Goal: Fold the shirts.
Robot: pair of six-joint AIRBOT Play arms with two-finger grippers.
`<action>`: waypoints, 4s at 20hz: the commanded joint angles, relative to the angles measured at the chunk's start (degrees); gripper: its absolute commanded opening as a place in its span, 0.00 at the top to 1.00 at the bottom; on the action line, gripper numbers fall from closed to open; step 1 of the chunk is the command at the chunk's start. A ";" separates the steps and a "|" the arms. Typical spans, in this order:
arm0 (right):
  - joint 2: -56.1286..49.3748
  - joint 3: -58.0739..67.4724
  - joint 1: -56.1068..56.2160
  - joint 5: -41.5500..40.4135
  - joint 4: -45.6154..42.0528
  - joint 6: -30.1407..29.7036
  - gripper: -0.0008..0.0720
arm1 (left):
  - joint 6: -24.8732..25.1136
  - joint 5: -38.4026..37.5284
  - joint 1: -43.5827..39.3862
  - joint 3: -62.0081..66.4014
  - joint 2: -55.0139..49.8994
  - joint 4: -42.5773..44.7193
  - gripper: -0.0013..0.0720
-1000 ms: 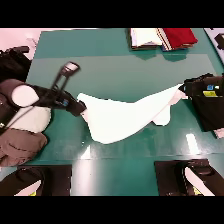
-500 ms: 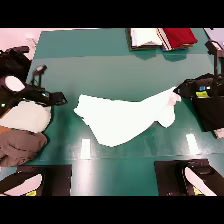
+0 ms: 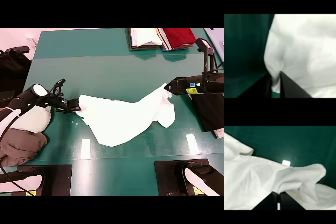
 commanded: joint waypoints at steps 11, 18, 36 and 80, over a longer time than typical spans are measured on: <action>0.00 40.37 -6.29 4.87 -0.22 -2.08 0.97 | -3.39 -0.11 -0.66 47.08 31.76 21.81 0.94; 0.00 56.08 -17.57 14.05 -0.07 -2.05 0.97 | -3.34 -1.16 -0.66 61.88 40.11 21.97 0.94; -18.25 17.51 -22.49 8.37 0.39 -0.68 0.97 | -3.34 -18.69 -0.66 61.90 -16.41 21.55 0.94; -4.28 2.99 -18.29 9.07 2.08 -3.54 0.46 | -2.91 7.30 -5.05 -17.27 17.33 -3.13 0.94</action>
